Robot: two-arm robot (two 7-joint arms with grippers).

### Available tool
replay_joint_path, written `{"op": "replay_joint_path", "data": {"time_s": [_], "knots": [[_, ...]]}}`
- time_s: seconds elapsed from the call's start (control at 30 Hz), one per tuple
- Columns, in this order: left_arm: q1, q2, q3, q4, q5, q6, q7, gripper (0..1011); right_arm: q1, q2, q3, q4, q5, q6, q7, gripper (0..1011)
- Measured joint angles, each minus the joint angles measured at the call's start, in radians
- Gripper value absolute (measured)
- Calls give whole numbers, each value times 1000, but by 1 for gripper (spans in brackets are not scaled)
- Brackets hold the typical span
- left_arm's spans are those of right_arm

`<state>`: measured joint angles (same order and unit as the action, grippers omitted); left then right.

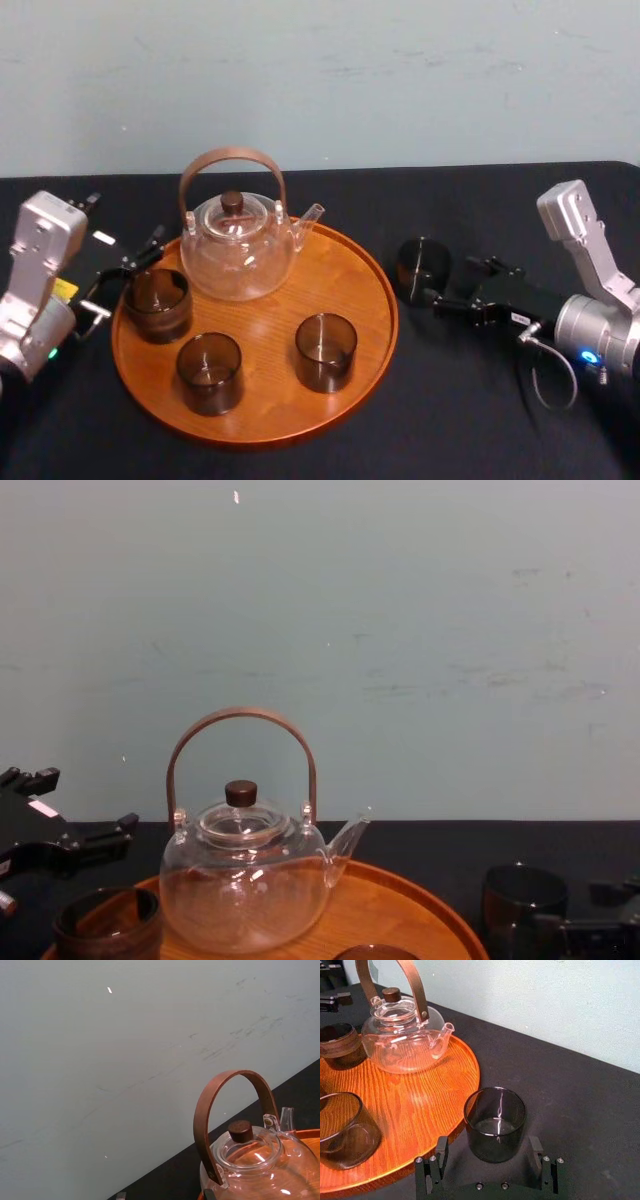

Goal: Pick up the glass from the table and place it on the tray.

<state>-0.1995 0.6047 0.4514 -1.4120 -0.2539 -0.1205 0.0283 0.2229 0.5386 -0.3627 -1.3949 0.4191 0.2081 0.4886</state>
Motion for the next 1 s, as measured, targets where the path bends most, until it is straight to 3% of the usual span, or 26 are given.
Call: {"op": "replay_joint_path", "data": {"time_s": [0.43,1.0], "knots": [[0,0,0,0,0,0,0,1001,67,-31,-38,69,8,3,13,1002],[0,0,0,0,0,0,0,1001,116,-60,-59,130,-15,5,-3,1002]]}}
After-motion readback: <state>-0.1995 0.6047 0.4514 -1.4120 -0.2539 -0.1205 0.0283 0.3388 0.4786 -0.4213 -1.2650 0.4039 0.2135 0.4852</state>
